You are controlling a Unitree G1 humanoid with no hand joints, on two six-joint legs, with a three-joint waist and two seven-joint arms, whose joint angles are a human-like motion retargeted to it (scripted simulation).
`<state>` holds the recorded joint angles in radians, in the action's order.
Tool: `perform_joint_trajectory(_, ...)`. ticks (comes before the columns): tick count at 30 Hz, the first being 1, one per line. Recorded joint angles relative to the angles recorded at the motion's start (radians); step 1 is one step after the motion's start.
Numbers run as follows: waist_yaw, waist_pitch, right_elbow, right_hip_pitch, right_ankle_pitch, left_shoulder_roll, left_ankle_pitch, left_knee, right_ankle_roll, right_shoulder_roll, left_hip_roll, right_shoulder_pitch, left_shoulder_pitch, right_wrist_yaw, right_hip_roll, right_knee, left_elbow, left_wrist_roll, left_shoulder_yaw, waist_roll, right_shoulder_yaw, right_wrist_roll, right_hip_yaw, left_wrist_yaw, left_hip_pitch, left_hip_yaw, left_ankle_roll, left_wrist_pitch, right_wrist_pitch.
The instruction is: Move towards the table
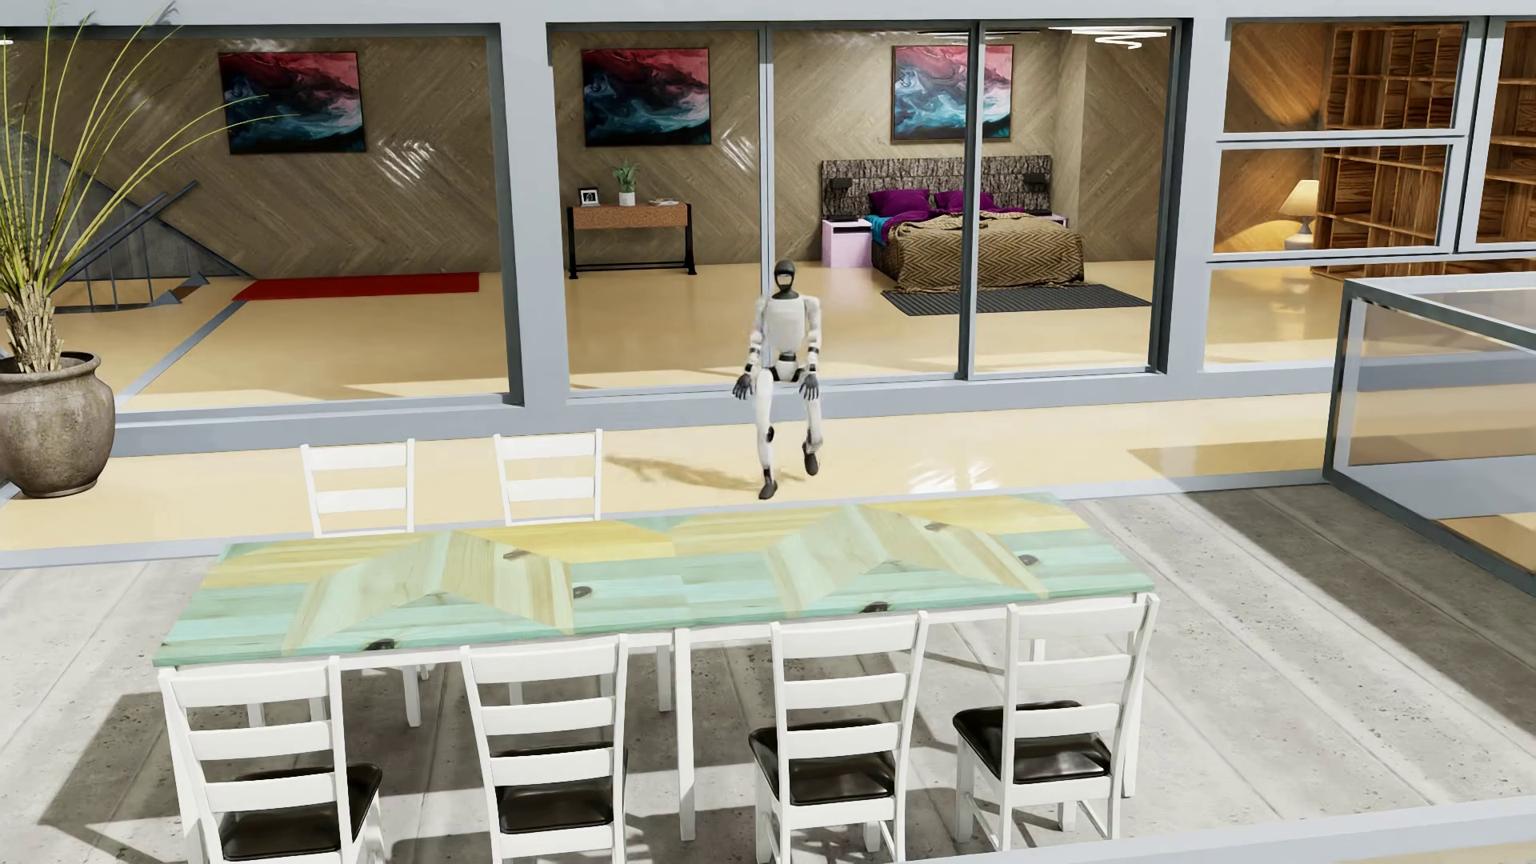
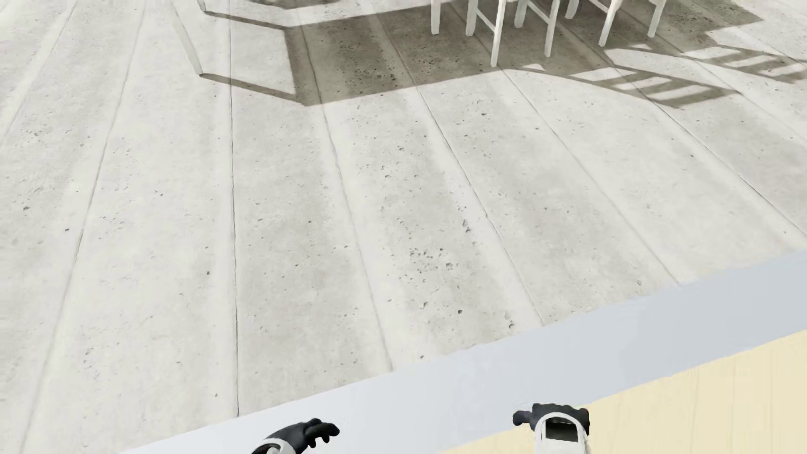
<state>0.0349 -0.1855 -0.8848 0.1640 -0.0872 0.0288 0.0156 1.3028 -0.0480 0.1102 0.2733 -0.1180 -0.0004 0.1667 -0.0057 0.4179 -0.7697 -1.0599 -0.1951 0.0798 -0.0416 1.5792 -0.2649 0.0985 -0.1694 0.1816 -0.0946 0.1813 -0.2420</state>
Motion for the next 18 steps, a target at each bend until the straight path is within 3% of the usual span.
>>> perform_joint_trajectory(1, -0.025, 0.005, 0.013, -0.059, -0.02, -0.003, 0.003, -0.019, 0.003, 0.025, 0.018, -0.058, 0.034, -0.01, 0.022, -0.031, 0.076, 0.056, 0.049, 0.007, 0.04, 0.019, 0.007, -0.044, -0.064, 0.021, -0.013, -0.031, 0.021)
perform_joint_trajectory(2, -0.049, 0.008, 0.038, -0.111, -0.044, -0.014, 0.007, -0.077, 0.007, 0.041, 0.013, -0.112, 0.066, -0.027, 0.04, -0.053, 0.145, 0.152, 0.111, 0.009, 0.066, 0.01, 0.018, -0.073, -0.121, 0.039, -0.021, -0.063, 0.04)
perform_joint_trajectory(4, -0.08, 0.011, 0.108, -0.2, -0.1, -0.025, 0.02, -0.312, 0.015, 0.052, -0.037, -0.205, 0.117, -0.074, 0.07, -0.081, 0.251, 0.35, 0.202, 0.007, 0.089, -0.081, 0.042, -0.097, -0.214, 0.051, 0.006, -0.089, 0.059)
perform_joint_trajectory(5, -0.086, 0.01, 0.149, -0.242, -0.128, -0.019, 0.012, -0.497, 0.02, 0.052, -0.07, -0.239, 0.14, -0.1, 0.082, -0.095, 0.285, 0.402, 0.22, 0.004, 0.095, -0.147, 0.051, -0.114, -0.234, 0.048, 0.027, -0.084, 0.065)
perform_joint_trajectory(6, -0.088, 0.01, 0.191, -0.283, -0.154, -0.01, -0.01, -0.727, 0.024, 0.051, -0.105, -0.264, 0.16, -0.123, 0.094, -0.111, 0.302, 0.416, 0.23, 0.001, 0.104, -0.211, 0.061, -0.136, -0.235, 0.037, 0.056, -0.069, 0.068)
perform_joint_trajectory(8, -0.081, 0.011, 0.284, -0.36, -0.196, 0.001, -0.015, -1.12, 0.034, 0.045, -0.15, -0.279, 0.178, -0.146, 0.116, -0.141, 0.262, 0.37, 0.248, -0.005, 0.125, -0.312, 0.081, -0.15, -0.233, 0.035, 0.102, -0.009, 0.071)
perform_joint_trajectory(9, -0.072, 0.011, 0.328, -0.398, -0.208, 0.0, 0.02, -1.166, 0.044, 0.041, -0.15, -0.261, 0.179, -0.147, 0.123, -0.145, 0.21, 0.334, 0.26, -0.008, 0.135, -0.341, 0.082, -0.137, -0.253, 0.085, 0.134, 0.027, 0.07)
perform_joint_trajectory(10, -0.064, 0.01, 0.369, -0.438, -0.212, -0.004, 0.015, -1.126, 0.056, 0.039, -0.145, -0.222, 0.17, -0.151, 0.123, -0.141, 0.138, 0.302, 0.273, -0.011, 0.142, -0.355, 0.076, -0.115, -0.273, 0.138, 0.117, 0.074, 0.067)
perform_joint_trajectory(12, -0.063, 0.013, 0.404, -0.517, -0.17, -0.015, -0.034, -0.961, 0.075, 0.022, -0.137, -0.109, 0.161, -0.153, 0.105, -0.097, -0.01, 0.244, 0.3, -0.025, 0.148, -0.361, 0.078, -0.057, -0.281, 0.167, -0.033, 0.163, 0.052)
perform_joint_trajectory(13, -0.066, 0.017, 0.377, -0.537, -0.111, -0.022, -0.052, -0.885, 0.084, 0.006, -0.127, -0.054, 0.181, -0.146, 0.081, -0.046, -0.05, 0.205, 0.301, -0.035, 0.153, -0.358, 0.092, -0.029, -0.266, 0.184, -0.093, 0.18, 0.038)
perform_joint_trajectory(14, -0.07, 0.019, 0.316, -0.529, -0.032, -0.033, -0.02, -0.807, 0.096, -0.01, -0.12, -0.003, 0.215, -0.13, 0.047, 0.052, -0.064, 0.164, 0.294, -0.049, 0.148, -0.352, 0.107, -0.017, -0.251, 0.204, -0.112, 0.172, 0.009)
perform_joint_trajectory(16, -0.076, 0.018, 0.117, -0.4, 0.137, -0.073, 0.1, -0.718, 0.156, -0.045, -0.146, 0.085, 0.286, -0.068, -0.05, 0.415, -0.065, 0.136, 0.308, -0.084, 0.108, -0.342, 0.136, -0.042, -0.193, 0.24, -0.097, 0.116, -0.106)
perform_joint_trajectory(17, -0.076, 0.018, 0.0, -0.297, 0.211, -0.094, 0.14, -0.721, 0.156, -0.057, -0.174, 0.12, 0.306, 0.0, -0.096, 0.61, -0.064, 0.149, 0.335, -0.103, 0.109, -0.312, 0.161, -0.049, -0.147, 0.257, -0.089, 0.101, -0.171)
perform_joint_trajectory(18, -0.072, 0.017, -0.097, -0.187, 0.222, -0.107, 0.17, -0.738, 0.133, -0.053, -0.205, 0.16, 0.309, 0.107, -0.122, 0.766, -0.066, 0.161, 0.357, -0.12, 0.165, -0.238, 0.196, -0.044, -0.1, 0.264, -0.08, 0.098, -0.186)
